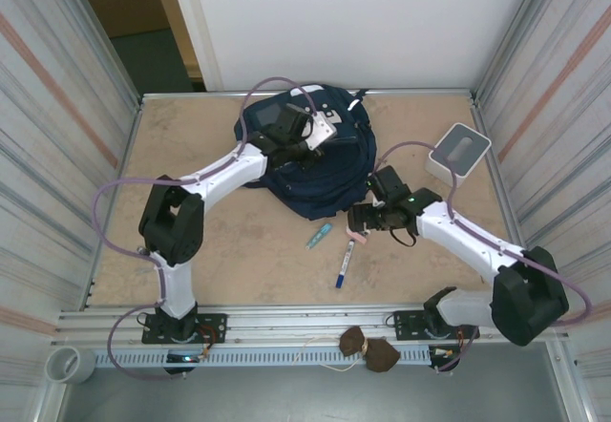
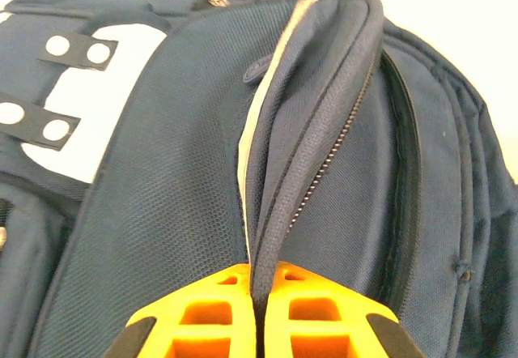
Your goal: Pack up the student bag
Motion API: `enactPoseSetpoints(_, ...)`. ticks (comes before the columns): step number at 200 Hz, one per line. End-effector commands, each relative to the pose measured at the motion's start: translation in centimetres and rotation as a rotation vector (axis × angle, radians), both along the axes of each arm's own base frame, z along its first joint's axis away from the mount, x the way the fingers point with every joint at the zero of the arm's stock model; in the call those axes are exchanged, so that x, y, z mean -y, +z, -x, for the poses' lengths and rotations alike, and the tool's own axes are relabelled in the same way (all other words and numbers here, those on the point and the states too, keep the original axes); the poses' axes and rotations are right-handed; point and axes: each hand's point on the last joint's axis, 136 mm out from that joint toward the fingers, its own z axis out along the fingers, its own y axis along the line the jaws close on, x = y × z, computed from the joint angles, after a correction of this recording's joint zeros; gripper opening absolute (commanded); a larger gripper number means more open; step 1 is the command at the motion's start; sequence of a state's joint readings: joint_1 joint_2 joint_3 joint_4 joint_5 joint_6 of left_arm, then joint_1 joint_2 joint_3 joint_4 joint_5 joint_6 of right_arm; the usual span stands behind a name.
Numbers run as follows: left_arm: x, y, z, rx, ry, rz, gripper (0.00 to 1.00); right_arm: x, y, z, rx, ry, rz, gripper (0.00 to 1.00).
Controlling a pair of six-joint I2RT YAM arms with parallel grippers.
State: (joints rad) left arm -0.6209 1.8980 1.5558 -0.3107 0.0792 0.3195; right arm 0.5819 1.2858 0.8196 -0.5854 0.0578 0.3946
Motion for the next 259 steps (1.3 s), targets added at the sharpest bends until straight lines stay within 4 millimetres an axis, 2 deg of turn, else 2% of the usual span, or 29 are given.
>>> enactPoseSetpoints(1, -1.0, 4.0, 0.5, 0.004, 0.026, 0.115, 0.0, -0.3, -1.2, -0.1, -0.021, 0.077, 0.098, 0.94)
enactPoseSetpoints(19, -1.2, 4.2, 0.6, 0.012, 0.028, 0.126, 0.0, -1.3, -2.5, -0.2, -0.051, 0.14, 0.157, 0.98)
enactPoseSetpoints(47, -1.2, 4.3, 0.6, 0.014, 0.023, 0.132, 0.0, -2.3, -4.1, -0.6, -0.118, 0.188, 0.229, 0.97)
enactPoseSetpoints(71, -1.1, 4.2, 0.6, 0.014, 0.02, 0.134, 0.0, -0.7, -5.0, -1.3, -0.18, 0.133, 0.298, 0.92)
enactPoseSetpoints(125, -1.1, 3.8, 0.6, 0.013, 0.019, 0.132, 0.0, 3.1, -5.3, -1.5, -0.279, -0.037, 0.218, 0.76)
enactPoseSetpoints(148, -1.1, 3.8, 0.8, 0.015, 0.018, 0.138, 0.0, 3.5, -5.2, -1.1, -0.309, -0.082, 0.136, 0.72)
enactPoseSetpoints(167, -1.2, 3.9, 0.9, 0.017, 0.021, 0.143, 0.0, 2.8, -5.4, -0.4, -0.334, -0.074, 0.08, 0.7)
enactPoseSetpoints(199, -1.3, 4.0, 1.1, 0.016, 0.021, 0.152, 0.0, 2.4, -6.1, 0.8, -0.369, -0.071, 0.071, 0.7)
enactPoseSetpoints(212, -1.2, 4.1, 1.2, 0.015, 0.02, 0.157, 0.0, 2.4, -6.5, 0.9, -0.381, -0.07, 0.075, 0.64)
enactPoseSetpoints(233, -1.3, 4.5, 1.2, 0.019, 0.02, 0.157, 0.0, 2.4, -6.8, 0.4, -0.377, -0.065, 0.089, 0.48)
enactPoseSetpoints(259, -1.2, 5.8, 1.4, 0.025, 0.017, 0.178, 0.0, 2.4, -5.0, -0.9, -0.312, -0.061, 0.085, 0.35)
